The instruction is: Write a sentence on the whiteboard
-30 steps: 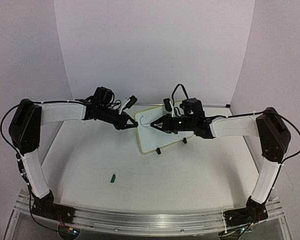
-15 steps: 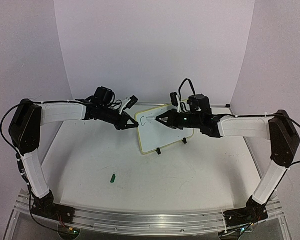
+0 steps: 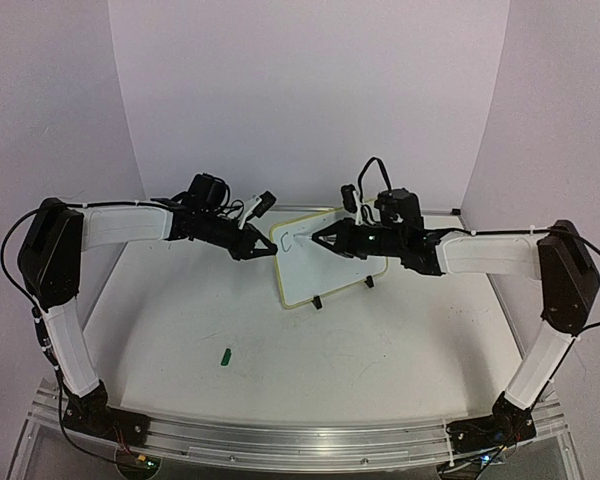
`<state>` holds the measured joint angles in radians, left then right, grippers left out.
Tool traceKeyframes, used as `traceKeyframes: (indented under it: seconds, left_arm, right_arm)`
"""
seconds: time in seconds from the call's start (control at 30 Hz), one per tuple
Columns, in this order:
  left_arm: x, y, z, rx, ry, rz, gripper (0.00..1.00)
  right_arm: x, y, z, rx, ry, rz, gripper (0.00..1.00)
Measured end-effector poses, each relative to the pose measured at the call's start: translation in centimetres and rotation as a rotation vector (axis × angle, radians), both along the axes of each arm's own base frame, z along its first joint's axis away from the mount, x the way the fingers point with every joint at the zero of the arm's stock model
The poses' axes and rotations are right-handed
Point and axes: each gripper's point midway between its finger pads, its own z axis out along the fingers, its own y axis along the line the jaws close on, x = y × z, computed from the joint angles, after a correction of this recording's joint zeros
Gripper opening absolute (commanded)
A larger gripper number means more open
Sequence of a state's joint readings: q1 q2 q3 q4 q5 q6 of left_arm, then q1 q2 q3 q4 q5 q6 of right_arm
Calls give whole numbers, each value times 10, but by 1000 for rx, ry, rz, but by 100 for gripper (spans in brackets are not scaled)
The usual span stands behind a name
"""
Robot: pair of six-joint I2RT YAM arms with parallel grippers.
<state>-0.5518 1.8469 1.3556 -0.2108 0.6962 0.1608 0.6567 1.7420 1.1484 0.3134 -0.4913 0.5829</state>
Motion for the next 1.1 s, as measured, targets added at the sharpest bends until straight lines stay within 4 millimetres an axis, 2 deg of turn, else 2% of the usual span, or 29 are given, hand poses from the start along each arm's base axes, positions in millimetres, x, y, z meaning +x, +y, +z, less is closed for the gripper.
traceKeyframes:
  seconds: [0.27,0.7,1.1]
  left_arm:
    - [-1,-1,0,0,0,-2,0]
    - [-1,-1,0,1,-1,-3,0]
    - [-1,-1,0,6,0,0,0]
  right_arm:
    - [5,-1,-12,-13,25,-24,0]
    - [7,4,-10,-4,28,-10,0]
    - [3,5,-22,-20,52,9,0]
